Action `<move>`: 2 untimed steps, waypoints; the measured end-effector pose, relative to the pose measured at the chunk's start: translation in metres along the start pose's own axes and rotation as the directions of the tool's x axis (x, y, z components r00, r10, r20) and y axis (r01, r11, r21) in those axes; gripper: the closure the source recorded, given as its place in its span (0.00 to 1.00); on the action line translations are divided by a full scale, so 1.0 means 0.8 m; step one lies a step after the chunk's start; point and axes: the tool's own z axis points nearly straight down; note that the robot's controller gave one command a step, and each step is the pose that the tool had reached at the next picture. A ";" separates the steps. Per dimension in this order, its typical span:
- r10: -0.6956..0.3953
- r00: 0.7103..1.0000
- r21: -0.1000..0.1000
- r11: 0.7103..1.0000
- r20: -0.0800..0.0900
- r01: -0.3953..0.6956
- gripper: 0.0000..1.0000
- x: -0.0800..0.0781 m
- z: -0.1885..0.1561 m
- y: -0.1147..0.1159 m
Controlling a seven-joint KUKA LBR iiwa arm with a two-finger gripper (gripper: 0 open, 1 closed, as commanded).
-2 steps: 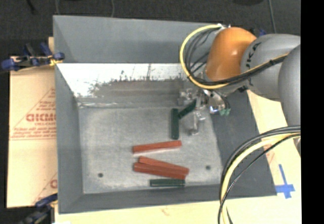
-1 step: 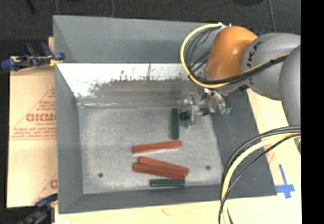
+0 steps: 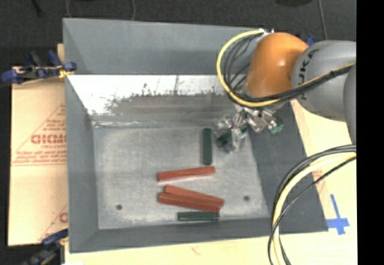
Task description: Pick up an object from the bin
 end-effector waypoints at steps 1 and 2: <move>0.027 1.000 0.002 1.000 0.005 -0.027 1.00 0.029 -0.142 0.001; -0.125 0.992 0.004 0.992 0.006 0.125 1.00 0.059 -0.282 -0.032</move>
Offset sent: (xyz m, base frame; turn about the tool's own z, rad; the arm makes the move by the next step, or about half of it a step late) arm -0.0233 -0.0077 0.1069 0.0266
